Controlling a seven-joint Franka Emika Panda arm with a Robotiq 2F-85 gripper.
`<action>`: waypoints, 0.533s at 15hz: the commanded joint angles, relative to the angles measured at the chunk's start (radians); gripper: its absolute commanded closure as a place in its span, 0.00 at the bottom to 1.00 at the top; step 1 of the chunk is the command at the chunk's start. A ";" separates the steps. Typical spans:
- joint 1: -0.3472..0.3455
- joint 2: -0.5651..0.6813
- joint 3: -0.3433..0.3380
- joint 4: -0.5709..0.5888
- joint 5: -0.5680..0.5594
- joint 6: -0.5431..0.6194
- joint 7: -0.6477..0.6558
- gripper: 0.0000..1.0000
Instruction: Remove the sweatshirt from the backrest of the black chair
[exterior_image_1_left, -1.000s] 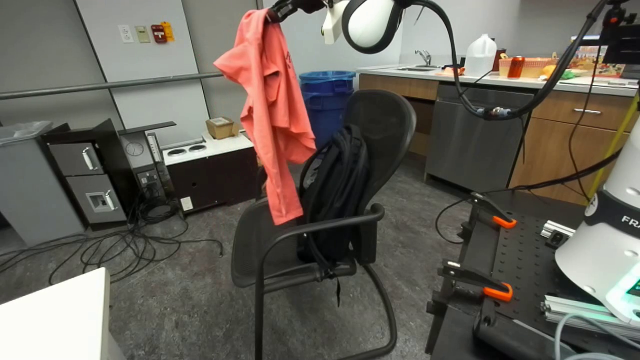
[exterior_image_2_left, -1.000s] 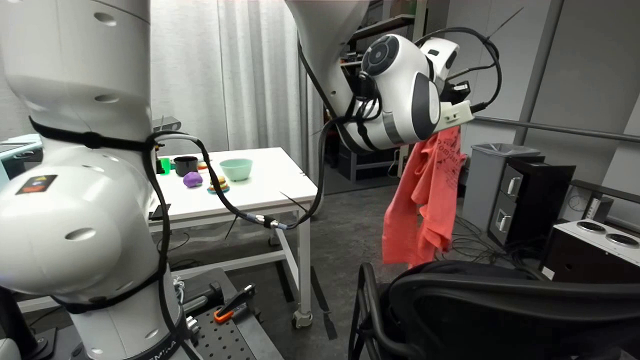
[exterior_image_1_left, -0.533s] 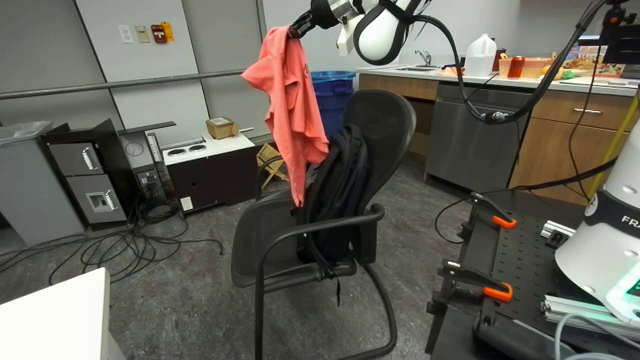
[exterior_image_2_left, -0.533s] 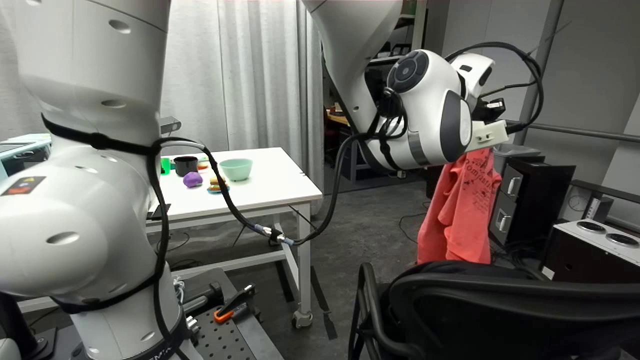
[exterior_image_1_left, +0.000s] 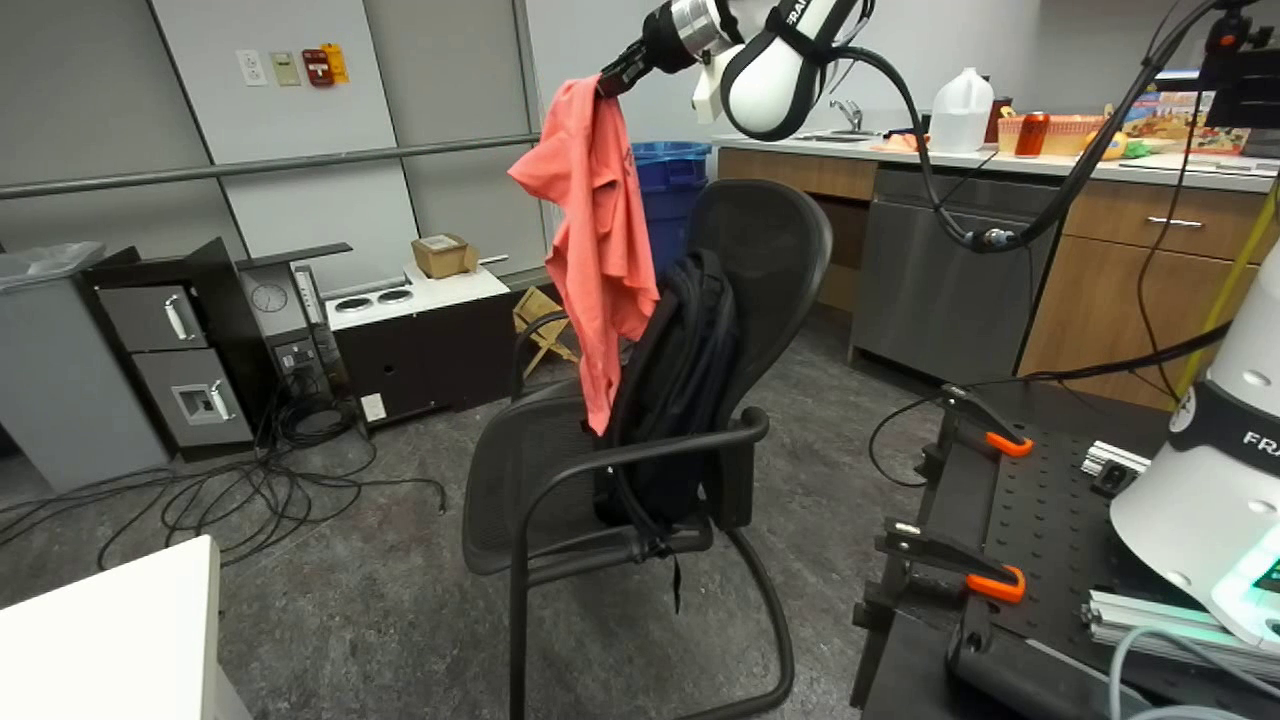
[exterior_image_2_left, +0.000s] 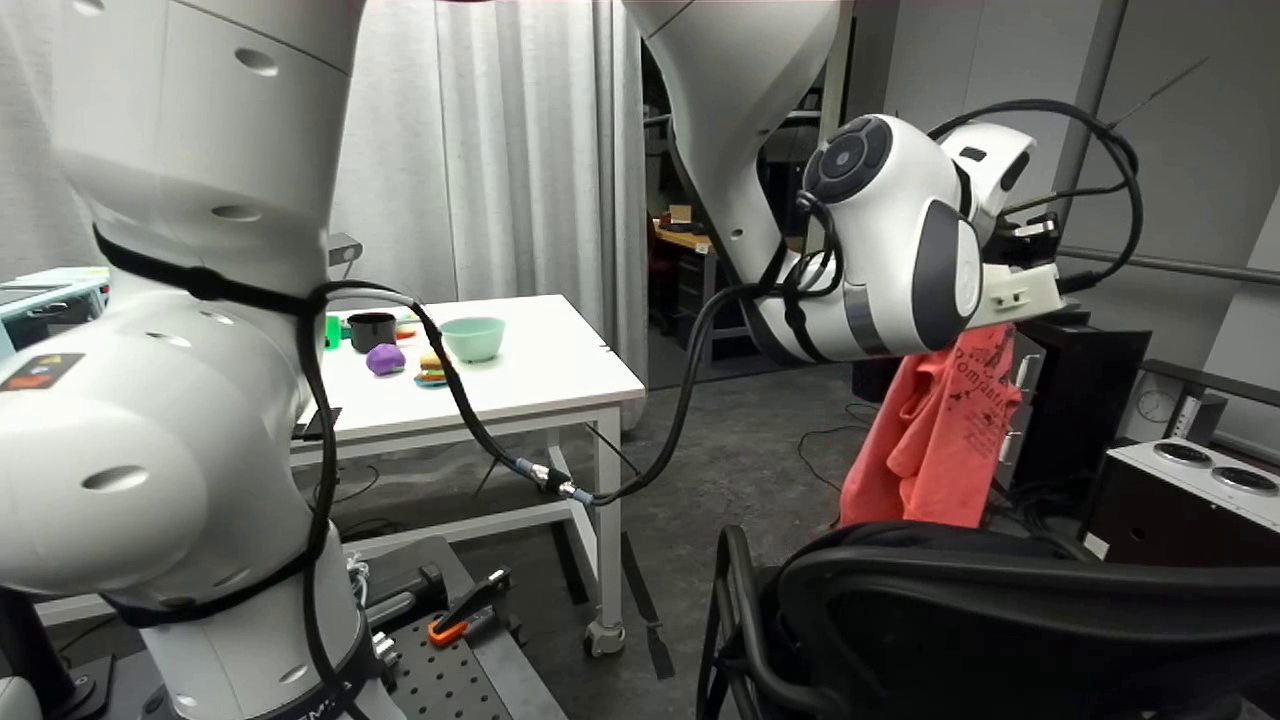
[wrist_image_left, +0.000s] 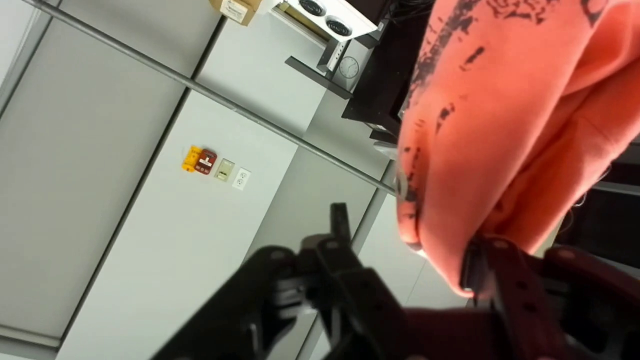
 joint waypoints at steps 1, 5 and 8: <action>-0.014 0.014 -0.015 0.046 -0.004 -0.023 -0.002 0.20; 0.001 -0.009 -0.052 0.020 0.014 -0.073 -0.032 0.00; -0.021 -0.063 -0.026 -0.010 -0.051 -0.317 0.043 0.00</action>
